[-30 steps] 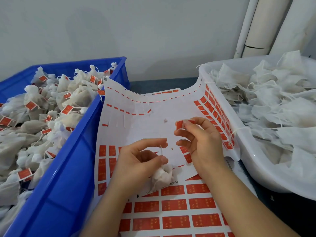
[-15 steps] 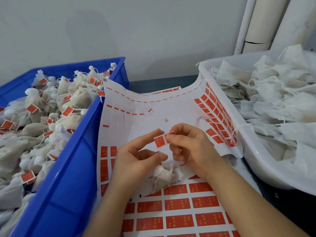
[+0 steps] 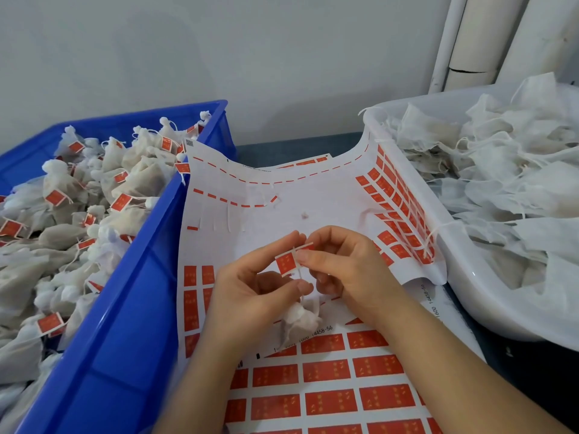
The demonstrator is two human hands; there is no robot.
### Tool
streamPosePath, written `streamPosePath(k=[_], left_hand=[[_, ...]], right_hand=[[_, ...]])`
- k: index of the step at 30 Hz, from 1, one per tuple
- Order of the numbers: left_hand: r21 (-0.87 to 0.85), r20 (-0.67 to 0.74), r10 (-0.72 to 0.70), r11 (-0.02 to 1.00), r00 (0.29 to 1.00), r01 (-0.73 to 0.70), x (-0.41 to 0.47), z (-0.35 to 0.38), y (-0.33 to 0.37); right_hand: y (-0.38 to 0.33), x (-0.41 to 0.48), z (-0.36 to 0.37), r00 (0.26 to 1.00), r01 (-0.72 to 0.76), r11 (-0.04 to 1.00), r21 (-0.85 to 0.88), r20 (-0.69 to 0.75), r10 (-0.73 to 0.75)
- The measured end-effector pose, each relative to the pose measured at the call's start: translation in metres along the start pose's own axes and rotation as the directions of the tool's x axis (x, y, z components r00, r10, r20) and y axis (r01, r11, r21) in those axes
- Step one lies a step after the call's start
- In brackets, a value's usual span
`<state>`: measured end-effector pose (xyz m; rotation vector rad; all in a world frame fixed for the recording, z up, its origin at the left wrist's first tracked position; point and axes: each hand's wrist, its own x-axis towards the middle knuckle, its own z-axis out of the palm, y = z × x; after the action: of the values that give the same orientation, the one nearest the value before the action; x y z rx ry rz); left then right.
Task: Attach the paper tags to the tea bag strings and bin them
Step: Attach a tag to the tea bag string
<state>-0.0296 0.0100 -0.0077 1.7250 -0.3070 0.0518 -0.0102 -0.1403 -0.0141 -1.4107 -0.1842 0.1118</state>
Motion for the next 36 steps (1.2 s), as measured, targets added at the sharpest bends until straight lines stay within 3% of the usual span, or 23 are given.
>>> streamPosePath(k=[29,36], left_hand=[[-0.007,-0.004,0.033,0.999,0.999,-0.033,0.0001,0.0006,0.0012],[0.007,0.007,0.029,1.000,1.000,-0.029,-0.0009,0.0003,0.0004]], right_hand=[[-0.0020,-0.0008,0.0033,0.999,0.002,0.999,-0.048,-0.037,-0.004],[-0.0023,-0.0014,0.0064,0.996,0.011,0.987,-0.161,-0.082,-0.024]])
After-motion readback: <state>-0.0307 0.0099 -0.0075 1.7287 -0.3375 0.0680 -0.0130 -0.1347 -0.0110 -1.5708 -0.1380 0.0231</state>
